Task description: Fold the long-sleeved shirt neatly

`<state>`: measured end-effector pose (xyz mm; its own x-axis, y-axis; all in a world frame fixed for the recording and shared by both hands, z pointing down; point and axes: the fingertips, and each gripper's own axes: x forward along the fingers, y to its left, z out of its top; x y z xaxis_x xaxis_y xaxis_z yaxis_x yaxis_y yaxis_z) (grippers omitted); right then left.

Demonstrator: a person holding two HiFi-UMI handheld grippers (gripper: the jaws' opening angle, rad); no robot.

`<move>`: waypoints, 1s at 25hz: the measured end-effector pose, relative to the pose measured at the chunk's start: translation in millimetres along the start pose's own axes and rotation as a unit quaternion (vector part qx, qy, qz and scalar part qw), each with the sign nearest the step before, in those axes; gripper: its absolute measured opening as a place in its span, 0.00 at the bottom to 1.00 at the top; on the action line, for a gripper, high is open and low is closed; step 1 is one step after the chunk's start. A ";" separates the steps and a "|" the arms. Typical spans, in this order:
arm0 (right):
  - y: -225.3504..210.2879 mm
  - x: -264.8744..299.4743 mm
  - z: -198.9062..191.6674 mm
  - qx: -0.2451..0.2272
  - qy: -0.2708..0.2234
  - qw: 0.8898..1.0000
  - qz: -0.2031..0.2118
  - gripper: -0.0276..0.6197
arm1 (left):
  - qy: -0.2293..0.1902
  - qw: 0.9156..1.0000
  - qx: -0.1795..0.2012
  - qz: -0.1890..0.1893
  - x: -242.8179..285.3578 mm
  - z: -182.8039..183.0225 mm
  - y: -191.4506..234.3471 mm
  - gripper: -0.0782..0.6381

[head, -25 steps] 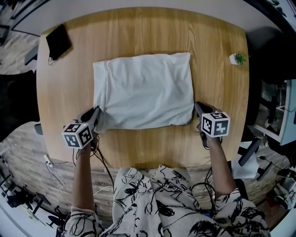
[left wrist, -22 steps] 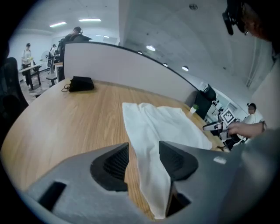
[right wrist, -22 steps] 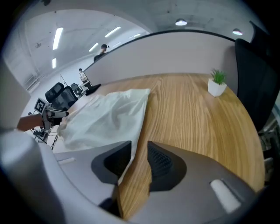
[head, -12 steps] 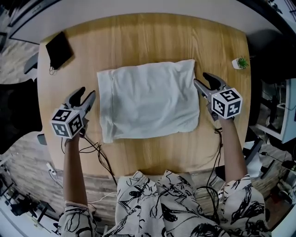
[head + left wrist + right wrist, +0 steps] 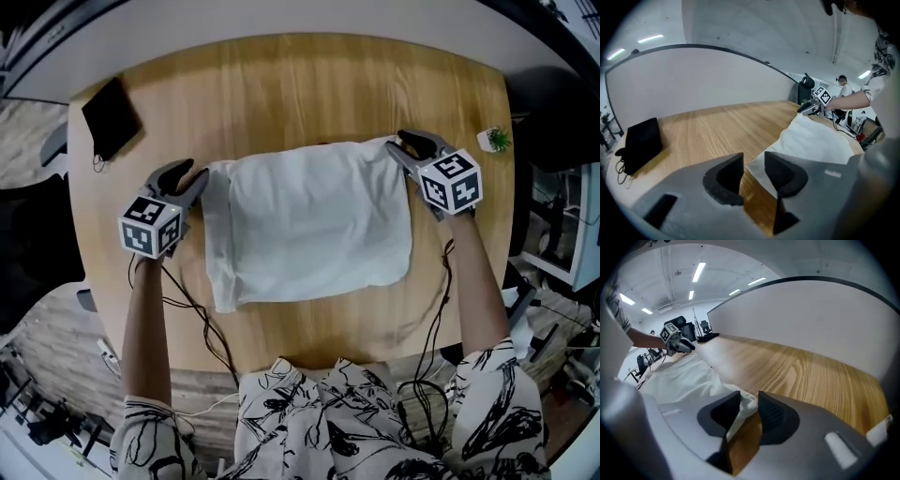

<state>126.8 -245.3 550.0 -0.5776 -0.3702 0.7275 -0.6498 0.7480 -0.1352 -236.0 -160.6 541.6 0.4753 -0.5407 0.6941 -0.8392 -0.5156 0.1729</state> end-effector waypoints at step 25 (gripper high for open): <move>78.9 -82.6 1.1 -0.018 -0.059 0.998 -0.012 0.33 | -0.015 0.998 0.050 -0.029 -90.6 -17.0 -96.4 0.32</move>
<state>122.7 -156.3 478.5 -0.6182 -0.4491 0.6451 -0.6473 0.7565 -0.0937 -202.7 -50.6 473.9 0.5312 -0.5273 0.6632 -0.7803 -0.6095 0.1405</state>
